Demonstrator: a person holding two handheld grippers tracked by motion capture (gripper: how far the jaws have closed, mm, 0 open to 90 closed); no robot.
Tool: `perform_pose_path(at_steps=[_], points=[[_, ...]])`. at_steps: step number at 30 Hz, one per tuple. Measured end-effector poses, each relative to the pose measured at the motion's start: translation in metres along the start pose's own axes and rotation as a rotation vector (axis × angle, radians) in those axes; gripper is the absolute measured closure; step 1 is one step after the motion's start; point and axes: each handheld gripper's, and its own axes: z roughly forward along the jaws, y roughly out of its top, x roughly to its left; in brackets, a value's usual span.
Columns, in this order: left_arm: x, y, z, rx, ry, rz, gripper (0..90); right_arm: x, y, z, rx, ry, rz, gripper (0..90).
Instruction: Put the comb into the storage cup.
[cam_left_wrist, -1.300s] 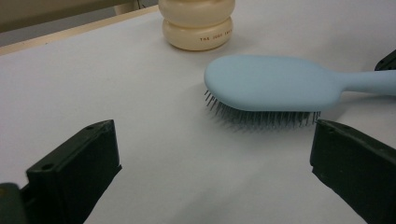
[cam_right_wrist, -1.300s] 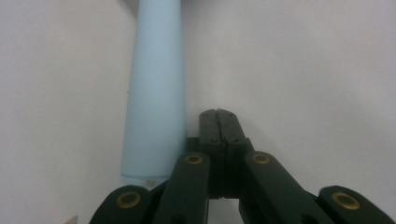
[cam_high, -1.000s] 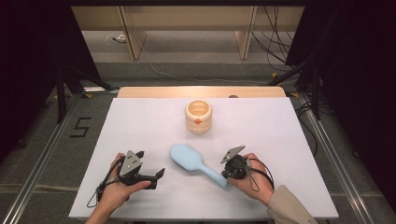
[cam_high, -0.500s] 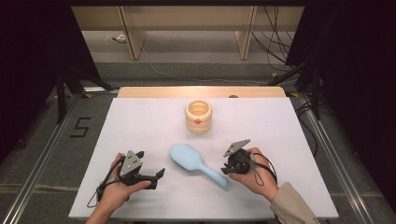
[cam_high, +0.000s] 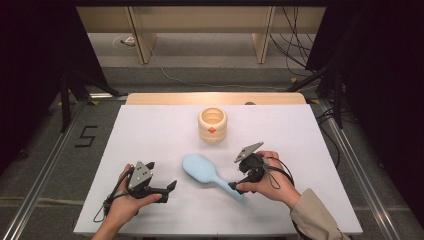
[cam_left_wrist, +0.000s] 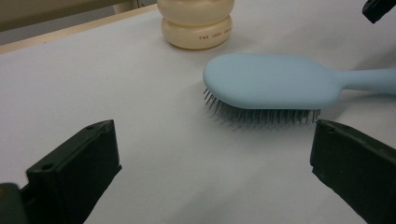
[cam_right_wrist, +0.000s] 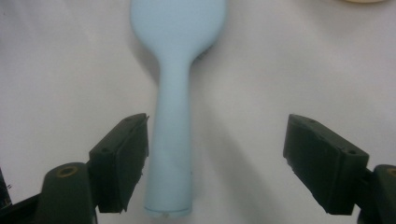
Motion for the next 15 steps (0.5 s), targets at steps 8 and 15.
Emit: perform_pose_path(at_steps=[8, 15], points=[[0.000, 0.000, 0.000, -0.001, 0.001, -0.001, 0.9, 0.008, 0.016, 0.006, 0.062, 0.024, -0.031, 20.4], [0.000, 0.000, 0.000, -0.001, 0.000, -0.002, 0.8, 0.011, 0.027, 0.014, 0.095, 0.034, -0.044, 21.0]])
